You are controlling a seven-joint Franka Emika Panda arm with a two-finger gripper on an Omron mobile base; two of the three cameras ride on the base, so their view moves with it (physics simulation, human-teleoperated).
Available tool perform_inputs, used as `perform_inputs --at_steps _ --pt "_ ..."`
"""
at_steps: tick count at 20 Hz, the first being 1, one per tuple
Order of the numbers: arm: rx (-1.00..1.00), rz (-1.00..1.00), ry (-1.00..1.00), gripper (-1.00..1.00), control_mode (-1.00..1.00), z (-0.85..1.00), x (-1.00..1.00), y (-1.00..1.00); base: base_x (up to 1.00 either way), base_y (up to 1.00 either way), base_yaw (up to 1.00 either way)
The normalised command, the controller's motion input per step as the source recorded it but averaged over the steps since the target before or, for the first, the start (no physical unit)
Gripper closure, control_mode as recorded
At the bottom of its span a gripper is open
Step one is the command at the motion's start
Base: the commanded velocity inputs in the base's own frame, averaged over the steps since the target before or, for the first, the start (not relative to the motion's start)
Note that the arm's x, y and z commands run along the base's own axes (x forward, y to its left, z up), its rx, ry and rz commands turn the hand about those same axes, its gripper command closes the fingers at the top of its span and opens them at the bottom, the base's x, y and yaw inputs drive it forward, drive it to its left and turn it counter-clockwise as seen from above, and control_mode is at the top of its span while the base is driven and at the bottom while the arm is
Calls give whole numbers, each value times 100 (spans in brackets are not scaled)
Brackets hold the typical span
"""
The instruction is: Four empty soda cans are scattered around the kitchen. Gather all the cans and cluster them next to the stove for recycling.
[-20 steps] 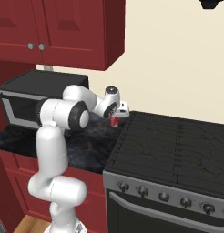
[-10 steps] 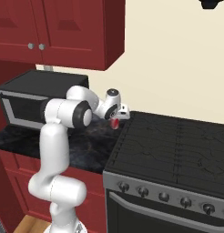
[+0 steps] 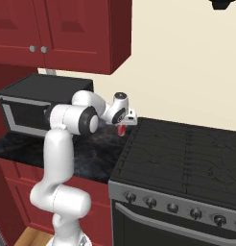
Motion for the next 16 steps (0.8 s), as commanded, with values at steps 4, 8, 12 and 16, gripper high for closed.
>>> perform_inputs --at_steps 4,8,12,16 --pt "0 0 0 -100 -100 -13 0 0 0 0 0" --pt "0 0 0 -100 -100 -1 0 0 0 0 0" --pt "0 0 0 -100 -100 0 -2 0 0 0 0" --pt "0 0 0 -100 -100 1 -13 0 0 0 0"
